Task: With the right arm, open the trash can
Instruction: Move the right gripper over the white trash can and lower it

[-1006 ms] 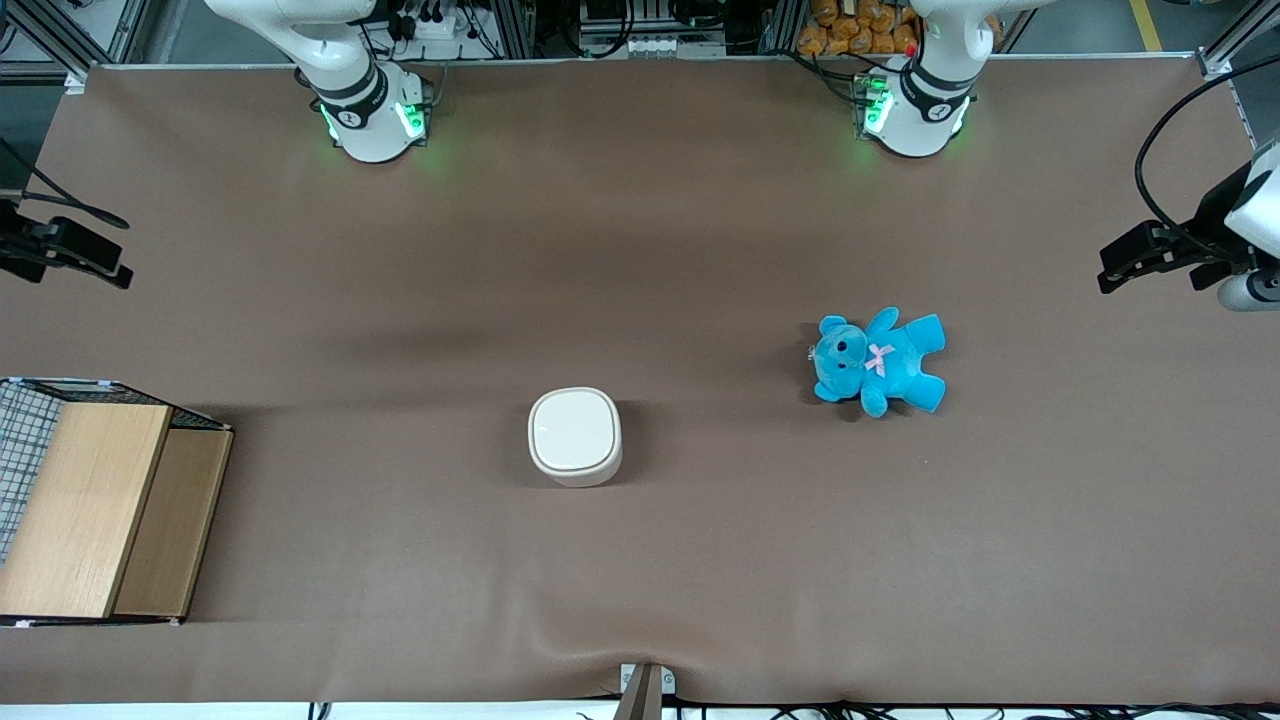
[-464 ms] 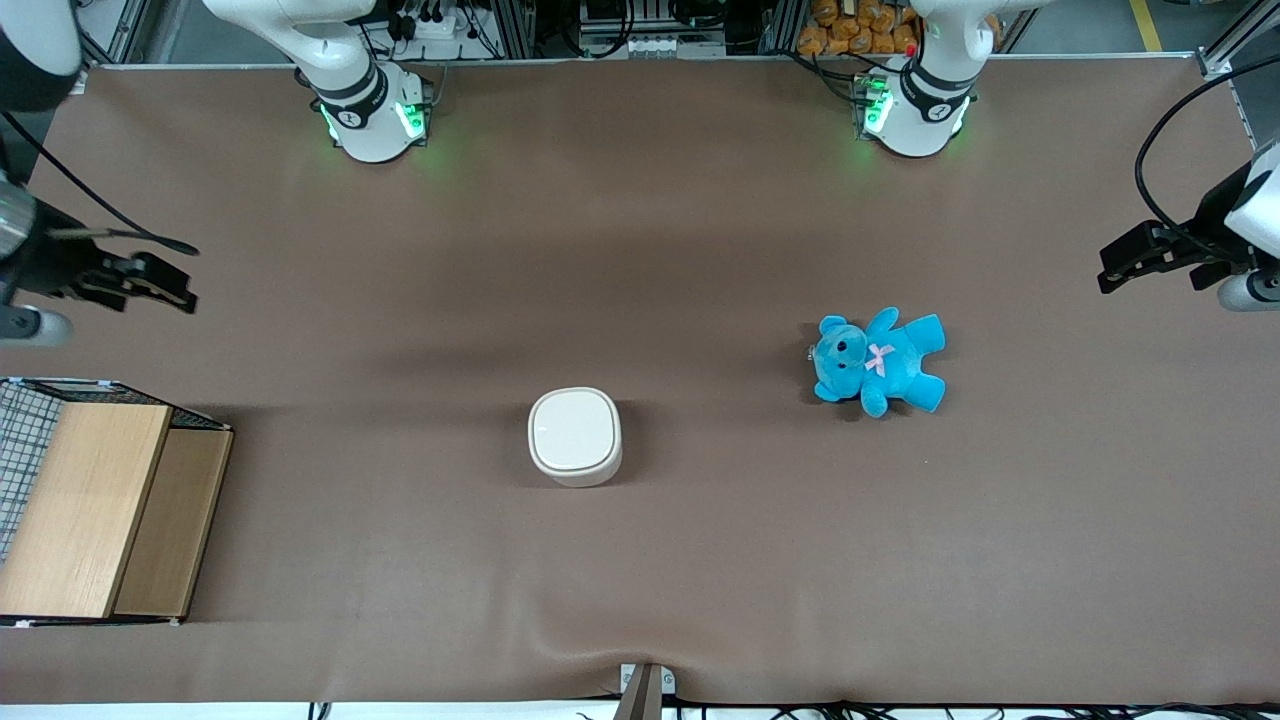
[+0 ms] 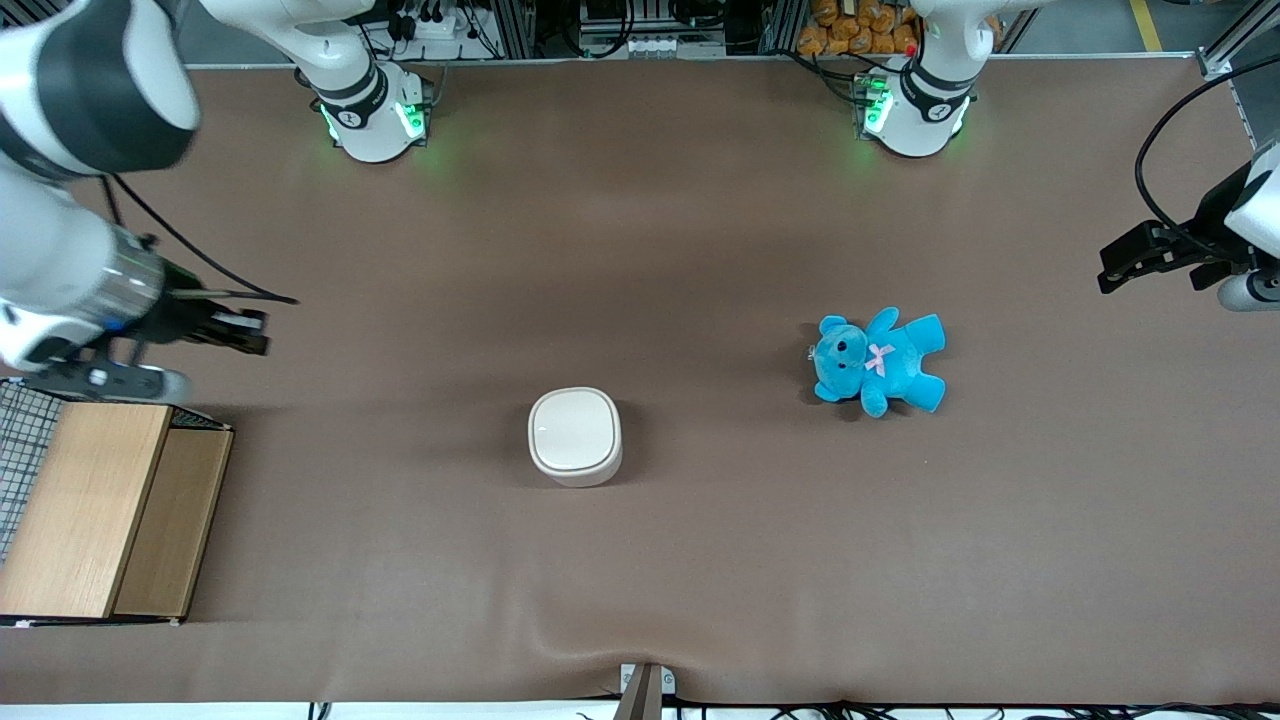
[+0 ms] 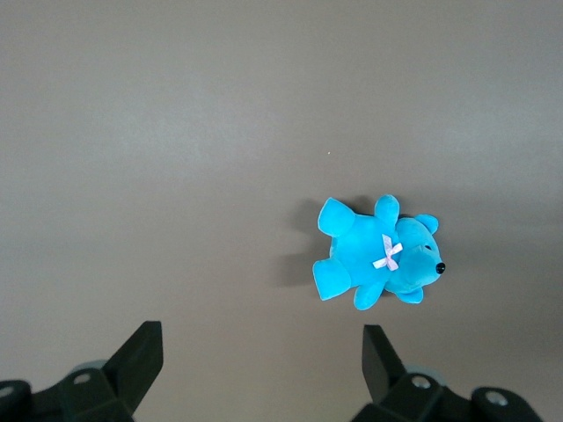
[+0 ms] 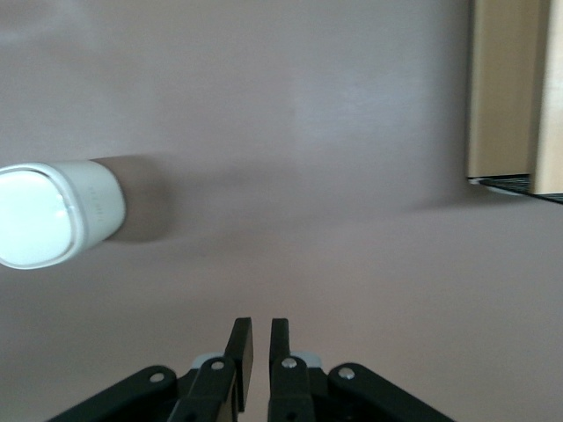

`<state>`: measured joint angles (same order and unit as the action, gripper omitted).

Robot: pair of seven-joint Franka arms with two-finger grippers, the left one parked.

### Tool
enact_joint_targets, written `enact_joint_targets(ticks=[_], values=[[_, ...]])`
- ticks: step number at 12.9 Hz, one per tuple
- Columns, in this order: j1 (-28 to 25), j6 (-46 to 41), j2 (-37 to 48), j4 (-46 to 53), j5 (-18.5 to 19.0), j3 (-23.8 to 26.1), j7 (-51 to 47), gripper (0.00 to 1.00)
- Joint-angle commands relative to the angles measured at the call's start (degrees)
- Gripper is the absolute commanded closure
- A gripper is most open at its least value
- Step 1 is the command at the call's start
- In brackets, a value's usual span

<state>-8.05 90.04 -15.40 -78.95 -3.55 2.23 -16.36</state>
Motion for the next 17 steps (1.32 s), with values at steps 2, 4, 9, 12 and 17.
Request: enact_joint_targets(ticks=[2, 4, 9, 12, 17], values=[[-3.8, 1.7, -7.4, 7.7, -0.6, 2.4, -10.7, 1.0], [-5.9, 4.5, -10.1, 9.5, -0.6, 2.3, -11.6, 1.0], [-10.7, 12.7, -16.3, 11.7, -0.6, 2.3, -15.3, 1.0], [-13.0, 15.8, -18.8, 11.7, -0.6, 2.3, -16.6, 1.0], [-14.7, 21.1, -23.0, 11.7, -0.5, 2.3, -19.9, 1.0]])
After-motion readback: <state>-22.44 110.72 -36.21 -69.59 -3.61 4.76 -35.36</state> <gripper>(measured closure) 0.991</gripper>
